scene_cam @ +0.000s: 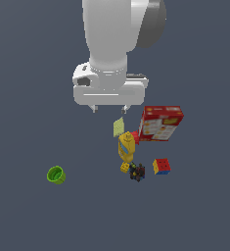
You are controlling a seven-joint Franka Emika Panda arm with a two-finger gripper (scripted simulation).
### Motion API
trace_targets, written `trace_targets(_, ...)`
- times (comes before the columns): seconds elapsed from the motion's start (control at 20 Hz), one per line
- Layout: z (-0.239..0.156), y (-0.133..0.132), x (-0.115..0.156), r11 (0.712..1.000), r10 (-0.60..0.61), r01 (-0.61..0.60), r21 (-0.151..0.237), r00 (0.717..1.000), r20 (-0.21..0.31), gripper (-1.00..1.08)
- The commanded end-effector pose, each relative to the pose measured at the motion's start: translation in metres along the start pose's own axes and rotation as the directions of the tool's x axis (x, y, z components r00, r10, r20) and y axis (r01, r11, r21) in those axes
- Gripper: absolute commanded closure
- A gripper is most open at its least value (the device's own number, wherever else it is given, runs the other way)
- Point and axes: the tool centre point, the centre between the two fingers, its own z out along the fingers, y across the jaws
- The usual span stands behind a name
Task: Pick up a designated object from a clutter of objects.
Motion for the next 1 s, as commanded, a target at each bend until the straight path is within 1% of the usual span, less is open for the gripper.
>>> trace_targets(0.0,0.000,0.000,0.000,1.000,0.000,0.000,0.000,1.000,0.000,-0.92)
trace_targets(0.45,0.004,-0.020,-0.007,0.999,-0.045,0.044,0.024,0.999,0.027,-0.92)
trace_targets(0.7,0.005,-0.019,-0.005,0.999,-0.044,0.044,0.022,0.999,0.026,-0.92)
trace_targets(0.95,0.015,-0.024,0.005,0.998,-0.058,0.057,0.018,0.998,0.023,-0.92)
